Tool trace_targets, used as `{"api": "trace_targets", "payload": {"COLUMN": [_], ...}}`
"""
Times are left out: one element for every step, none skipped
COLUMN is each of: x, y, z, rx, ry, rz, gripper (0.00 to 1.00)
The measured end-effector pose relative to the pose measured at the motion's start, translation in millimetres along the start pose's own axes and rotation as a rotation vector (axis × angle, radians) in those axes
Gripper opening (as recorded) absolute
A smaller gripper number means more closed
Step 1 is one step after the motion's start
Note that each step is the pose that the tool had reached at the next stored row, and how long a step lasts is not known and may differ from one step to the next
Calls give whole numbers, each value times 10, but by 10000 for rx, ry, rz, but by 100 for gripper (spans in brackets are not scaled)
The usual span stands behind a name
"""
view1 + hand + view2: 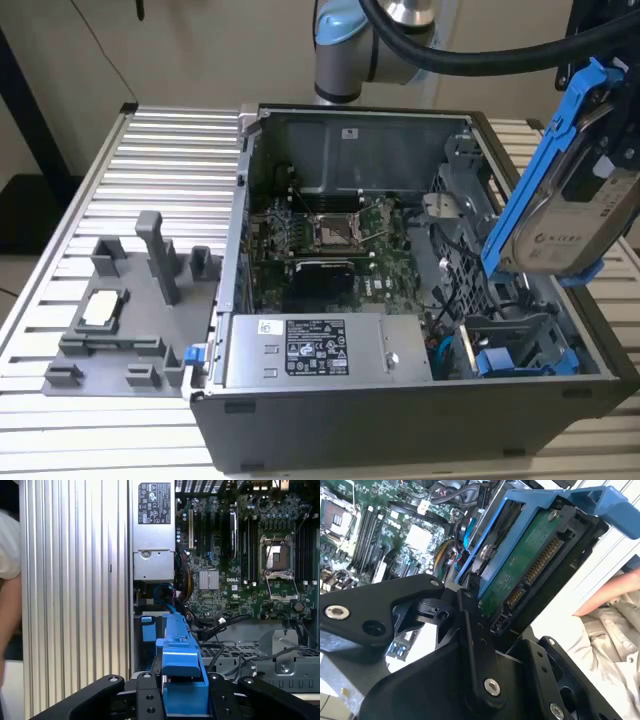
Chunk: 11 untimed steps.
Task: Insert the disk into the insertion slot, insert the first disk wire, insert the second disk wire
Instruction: 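Insert the disk into the insertion slot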
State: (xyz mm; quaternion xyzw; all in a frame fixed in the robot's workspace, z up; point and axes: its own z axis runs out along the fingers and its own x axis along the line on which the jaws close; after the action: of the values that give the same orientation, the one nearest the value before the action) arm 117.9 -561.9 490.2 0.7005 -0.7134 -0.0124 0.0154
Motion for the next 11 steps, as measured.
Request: {"api": "trace_targets", "payload": {"x": [0, 0, 0, 0, 0, -1, -1, -1, -1, -1, 0], "y": [0, -1, -1, -2, -3, -5, -6, -7, -7, -9, -10], "z": [3, 8, 15, 24, 33, 41, 49, 57, 68, 81, 95], "rx": [0, 0, 0, 0, 0, 0, 0, 0, 1, 2, 4], "ry": [-1, -1, 0, 1, 1, 0, 1, 2, 1, 1, 0], "rz": [0, 0, -1, -1, -1, -1, 0, -1, 0, -1, -1], "gripper": [33, 33, 33, 33, 33, 33, 33, 33, 33, 33, 33]}}
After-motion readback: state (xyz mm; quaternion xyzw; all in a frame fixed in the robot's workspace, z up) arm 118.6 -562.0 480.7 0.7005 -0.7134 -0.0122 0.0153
